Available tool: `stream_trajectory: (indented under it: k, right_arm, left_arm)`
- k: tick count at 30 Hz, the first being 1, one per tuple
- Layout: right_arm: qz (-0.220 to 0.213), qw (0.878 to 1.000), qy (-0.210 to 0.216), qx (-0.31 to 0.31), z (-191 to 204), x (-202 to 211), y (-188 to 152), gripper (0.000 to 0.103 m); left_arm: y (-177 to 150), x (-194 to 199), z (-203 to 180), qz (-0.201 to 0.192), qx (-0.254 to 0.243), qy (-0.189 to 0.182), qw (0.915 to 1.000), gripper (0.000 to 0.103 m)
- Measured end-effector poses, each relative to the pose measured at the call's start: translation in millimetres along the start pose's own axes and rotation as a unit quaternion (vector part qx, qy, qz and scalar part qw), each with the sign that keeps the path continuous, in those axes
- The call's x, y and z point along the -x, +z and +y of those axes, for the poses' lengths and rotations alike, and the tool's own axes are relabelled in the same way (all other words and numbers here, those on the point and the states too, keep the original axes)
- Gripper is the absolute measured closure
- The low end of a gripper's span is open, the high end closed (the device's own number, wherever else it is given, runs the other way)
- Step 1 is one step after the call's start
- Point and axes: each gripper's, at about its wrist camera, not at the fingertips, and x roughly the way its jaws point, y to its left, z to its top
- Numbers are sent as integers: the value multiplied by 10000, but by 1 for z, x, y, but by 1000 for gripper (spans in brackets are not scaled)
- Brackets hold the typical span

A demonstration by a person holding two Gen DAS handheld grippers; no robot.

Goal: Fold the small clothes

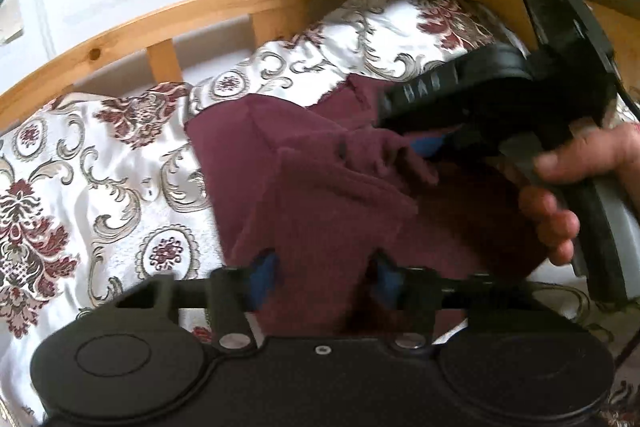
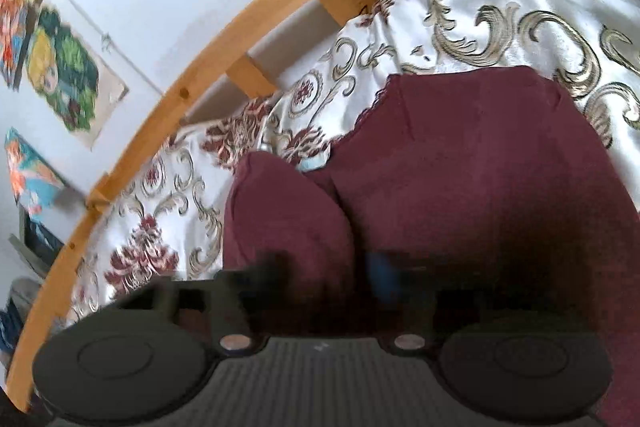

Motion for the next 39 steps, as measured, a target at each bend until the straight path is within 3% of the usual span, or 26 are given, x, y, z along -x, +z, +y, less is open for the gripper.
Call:
stream_trajectory:
  k: [2,4,10,14,17,25,32,39]
  right_arm:
    - [-152,9999,58,39,4,6,0,84]
    - [-379,9991,137,160,10,17,3,89]
    - [-1138,9892,-87,922,38,59,18,90]
    - [-1410,9748,-645,1605,48,92,19,90]
    - [-1524,9684,-960,1727,42,112,17,90]
    - [-1531,9710,-1442,1135,10,133,17,90]
    - [-1182,9651,-1973,1254,3,125,12,90]
    - [-831,9735,-2039,612,-24,114,6,86]
  left_arm:
    - [0,3,-2,-73,-94,59,9999,78]
    - [1,9,-6,-189,-227,51,9995,83]
    - [3,27,-35,-651,-838,-192,9942,86]
    - [4,31,-60,-902,-1256,-381,9872,86]
    - [4,29,-77,-1053,-1489,-556,9817,86]
    - [-3,21,-101,-1115,-1878,-833,9723,86]
    - [-7,12,-99,-915,-1815,-1001,9740,84]
    - [-8,2,-87,-625,-1316,-1305,9807,81]
